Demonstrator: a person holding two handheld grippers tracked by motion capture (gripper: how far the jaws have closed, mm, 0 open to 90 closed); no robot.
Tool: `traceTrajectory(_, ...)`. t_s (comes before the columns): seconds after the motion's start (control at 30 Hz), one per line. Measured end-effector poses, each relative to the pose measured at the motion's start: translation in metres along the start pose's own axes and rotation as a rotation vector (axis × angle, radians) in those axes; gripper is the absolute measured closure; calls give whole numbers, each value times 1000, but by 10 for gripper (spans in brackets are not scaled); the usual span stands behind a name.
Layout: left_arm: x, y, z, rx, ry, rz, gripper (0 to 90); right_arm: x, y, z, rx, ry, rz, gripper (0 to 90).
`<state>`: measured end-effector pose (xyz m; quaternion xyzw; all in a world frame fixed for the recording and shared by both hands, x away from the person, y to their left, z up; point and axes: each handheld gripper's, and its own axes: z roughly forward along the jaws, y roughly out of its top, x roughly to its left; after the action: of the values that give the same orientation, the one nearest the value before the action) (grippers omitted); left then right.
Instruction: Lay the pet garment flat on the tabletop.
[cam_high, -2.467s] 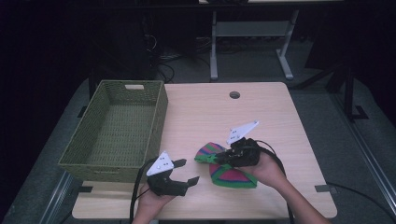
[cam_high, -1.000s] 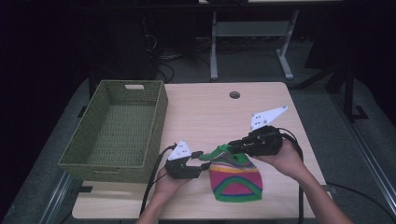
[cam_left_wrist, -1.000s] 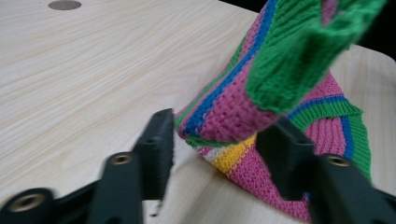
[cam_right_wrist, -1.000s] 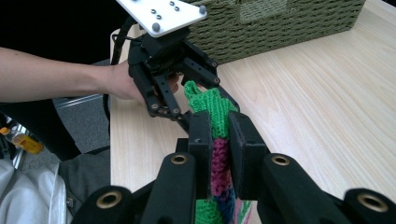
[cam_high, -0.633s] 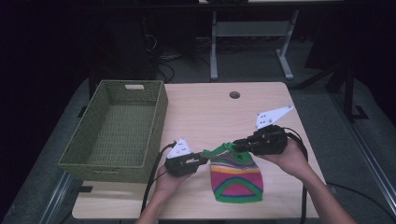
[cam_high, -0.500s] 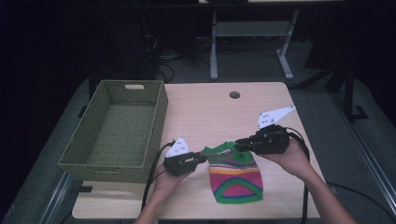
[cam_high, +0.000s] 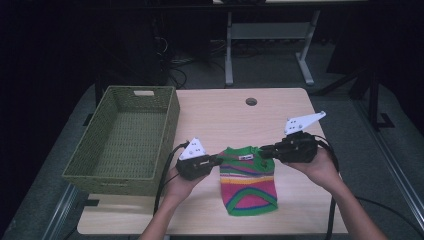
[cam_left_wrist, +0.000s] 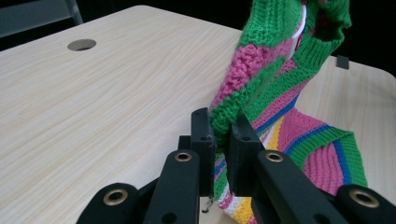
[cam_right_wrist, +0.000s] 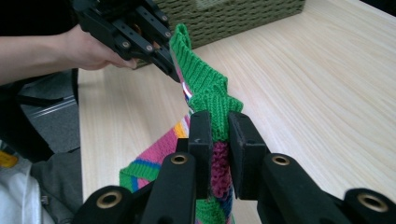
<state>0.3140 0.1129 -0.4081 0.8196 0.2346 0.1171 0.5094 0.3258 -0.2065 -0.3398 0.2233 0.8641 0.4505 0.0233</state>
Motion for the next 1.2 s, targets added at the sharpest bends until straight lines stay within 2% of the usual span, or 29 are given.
traceTrajectory(0.37, 11, 8, 9, 42, 20, -3, 833, -16, -5, 2, -5, -25, 31, 797)
traceTrajectory(0.7, 23, 14, 18, 62, 40, -29, 833, -30, -5, 9, 5, -44, 50, 795)
traceTrajectory(0.87, 26, 12, 23, 85, 49, -38, 833, -35, -6, 13, 10, -40, 69, 794)
traceTrajectory(1.2, 34, 8, 30, 89, 52, -63, 833, -48, -6, 14, 18, -41, 82, 823)
